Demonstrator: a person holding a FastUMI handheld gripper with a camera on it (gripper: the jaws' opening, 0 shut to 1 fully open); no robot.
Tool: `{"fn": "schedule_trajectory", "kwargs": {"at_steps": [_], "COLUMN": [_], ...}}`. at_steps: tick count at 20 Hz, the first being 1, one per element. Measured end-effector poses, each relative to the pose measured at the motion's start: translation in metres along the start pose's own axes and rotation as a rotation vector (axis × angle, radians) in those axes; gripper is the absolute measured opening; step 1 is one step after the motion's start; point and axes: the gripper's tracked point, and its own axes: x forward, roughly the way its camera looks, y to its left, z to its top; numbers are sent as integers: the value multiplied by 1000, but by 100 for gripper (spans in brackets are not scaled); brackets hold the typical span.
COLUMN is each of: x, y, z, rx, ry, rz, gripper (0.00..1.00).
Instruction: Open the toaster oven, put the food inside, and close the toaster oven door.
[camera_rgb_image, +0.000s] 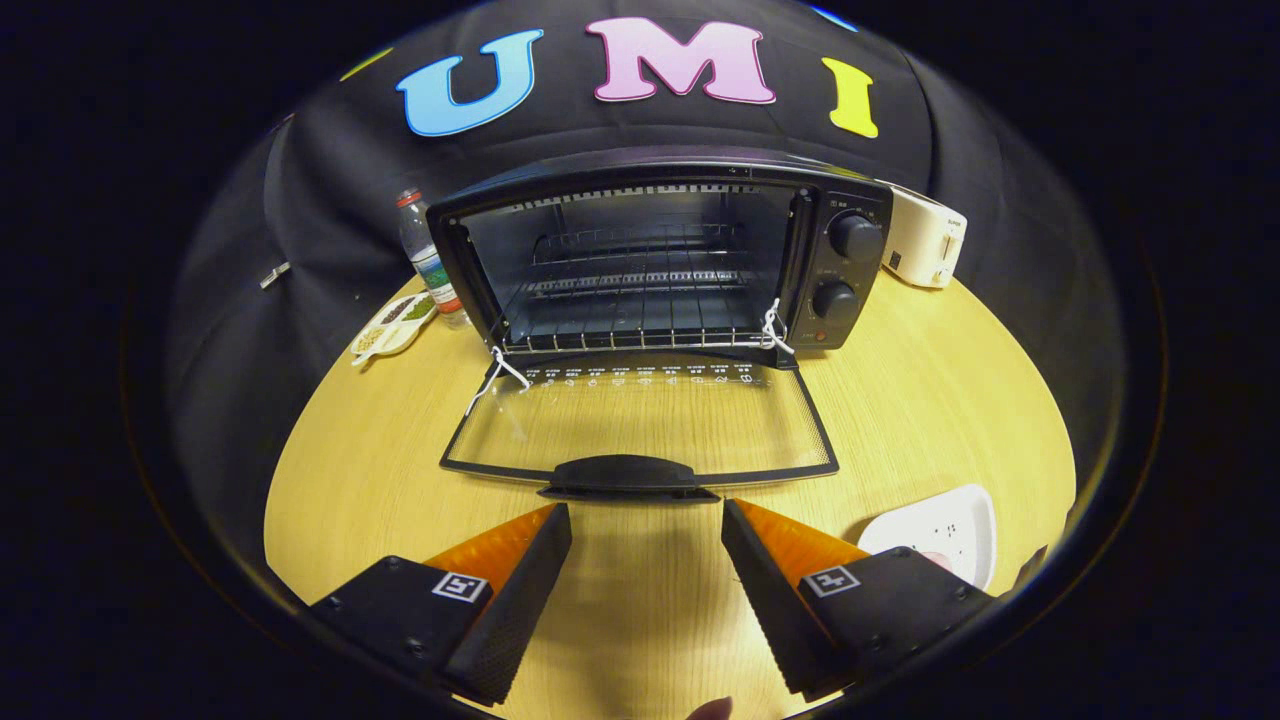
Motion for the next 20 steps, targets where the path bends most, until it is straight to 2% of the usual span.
{"fn": "schedule_trajectory", "kwargs": {"at_steps": [6, 9, 11, 14, 17, 20], "x": [-67, -105, -117, -124, -114, -97], "y": [-18, -51, -93, -166, -222, -261], "z": [4, -6, -15, -35, -54, -59], "rx": [3, 48, 73, 85, 107, 115], "ry": [33, 155, 249, 370, 483, 527], "rz": [127, 201, 192, 122, 64, 18], "gripper": [98, 99, 99, 99, 98, 96]}}
